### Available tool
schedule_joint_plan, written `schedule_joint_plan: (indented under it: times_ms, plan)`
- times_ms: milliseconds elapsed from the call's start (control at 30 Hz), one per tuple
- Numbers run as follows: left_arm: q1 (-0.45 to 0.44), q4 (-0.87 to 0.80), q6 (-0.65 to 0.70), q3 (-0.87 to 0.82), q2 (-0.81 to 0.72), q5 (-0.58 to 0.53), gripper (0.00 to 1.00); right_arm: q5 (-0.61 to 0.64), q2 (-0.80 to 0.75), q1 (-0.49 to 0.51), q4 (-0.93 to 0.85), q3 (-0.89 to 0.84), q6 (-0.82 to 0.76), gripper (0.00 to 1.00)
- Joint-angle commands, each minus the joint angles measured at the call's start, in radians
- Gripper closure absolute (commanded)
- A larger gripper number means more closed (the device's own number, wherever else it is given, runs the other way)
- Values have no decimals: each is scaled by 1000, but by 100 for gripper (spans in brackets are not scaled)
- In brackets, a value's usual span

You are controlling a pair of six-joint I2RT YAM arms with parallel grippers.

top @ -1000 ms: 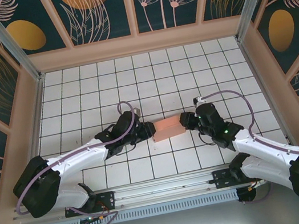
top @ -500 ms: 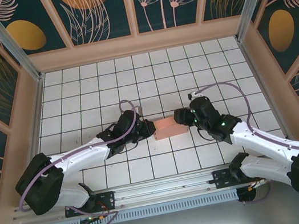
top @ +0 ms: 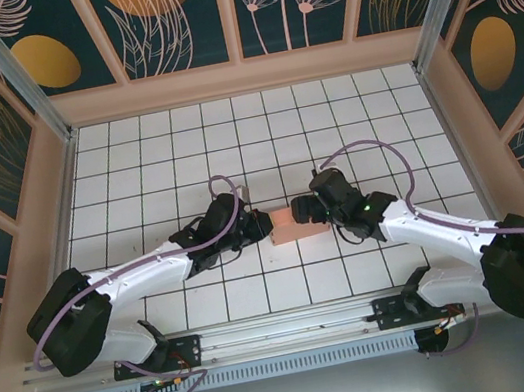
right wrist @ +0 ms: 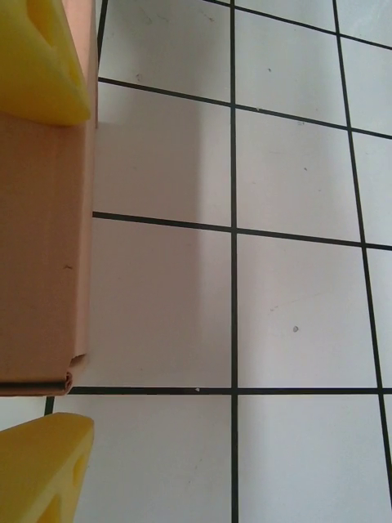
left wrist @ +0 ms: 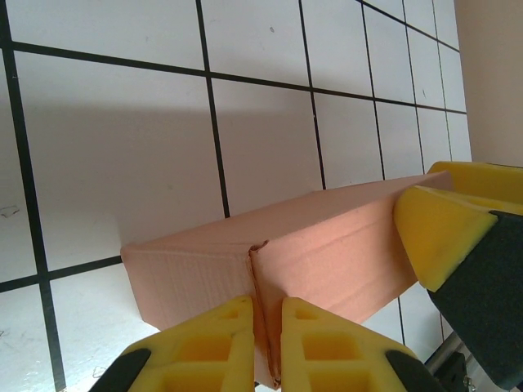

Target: Fold the paper box

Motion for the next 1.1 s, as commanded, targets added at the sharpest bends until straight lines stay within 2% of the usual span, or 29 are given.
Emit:
schedule_joint_plan:
  times_ms: [0,133,333,467,533,767,1000,1067]
  plan:
    - [-4,-244,20,-70,79,-6,90,0,-10,-13,-55,-58,-11,12]
    - [-4,-248,21,-69,86,-6,90,-25,-57,-32,-42,-106,-4,13]
    - [-3,-244,22,-63,100,3,90,-223,-198,-76,120,-181,-47,3]
    - [-3,-245,28,-52,113,10,90,-320,-205,-103,137,-201,-81,1]
    - [-4,-246,34,-48,116,13,91,-311,-182,-111,99,-194,-76,2]
    - [-3,-250,33,-54,115,10,92,-262,-217,-187,16,-215,-15,37]
    - [-3,-258,38,-47,119,6,92,-272,-290,-264,-34,-231,-32,80]
    - [-4,-257,39,-42,120,5,92,-270,-296,-267,-41,-223,-40,87]
